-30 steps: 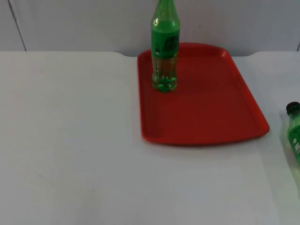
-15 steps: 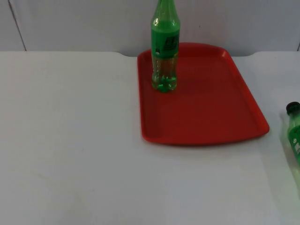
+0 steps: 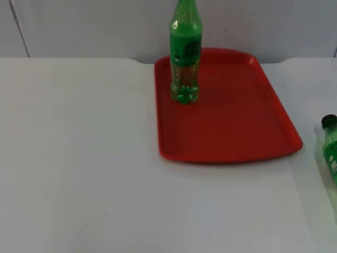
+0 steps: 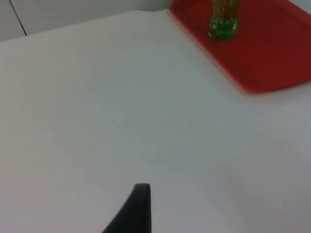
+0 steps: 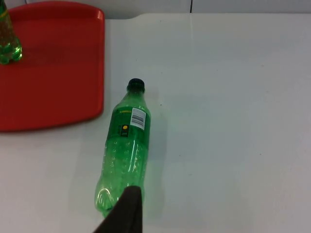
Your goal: Place the bottle upright on the tray.
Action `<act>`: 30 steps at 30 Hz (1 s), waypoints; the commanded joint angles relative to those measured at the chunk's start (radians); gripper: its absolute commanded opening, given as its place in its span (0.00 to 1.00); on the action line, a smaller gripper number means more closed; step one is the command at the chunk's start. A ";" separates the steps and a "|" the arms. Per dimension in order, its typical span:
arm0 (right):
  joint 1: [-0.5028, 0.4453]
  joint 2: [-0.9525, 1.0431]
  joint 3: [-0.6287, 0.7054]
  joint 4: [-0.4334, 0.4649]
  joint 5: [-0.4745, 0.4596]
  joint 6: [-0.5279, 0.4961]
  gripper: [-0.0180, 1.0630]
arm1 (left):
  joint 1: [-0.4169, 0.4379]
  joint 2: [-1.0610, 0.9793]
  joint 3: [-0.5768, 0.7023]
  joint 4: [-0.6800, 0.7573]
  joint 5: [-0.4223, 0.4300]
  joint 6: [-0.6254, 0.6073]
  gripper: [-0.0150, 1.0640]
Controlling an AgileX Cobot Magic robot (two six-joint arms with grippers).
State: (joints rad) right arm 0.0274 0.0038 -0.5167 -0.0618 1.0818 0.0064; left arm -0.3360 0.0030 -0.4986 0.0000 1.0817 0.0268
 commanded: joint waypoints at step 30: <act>-0.003 0.369 -0.055 0.024 -0.061 0.004 0.99 | -0.003 -0.003 0.004 0.008 -0.006 -0.004 0.99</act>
State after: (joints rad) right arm 0.0274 0.3085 -0.5578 -0.0448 1.0603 0.0064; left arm -0.3360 0.0030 -0.4986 0.0000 1.0817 0.0268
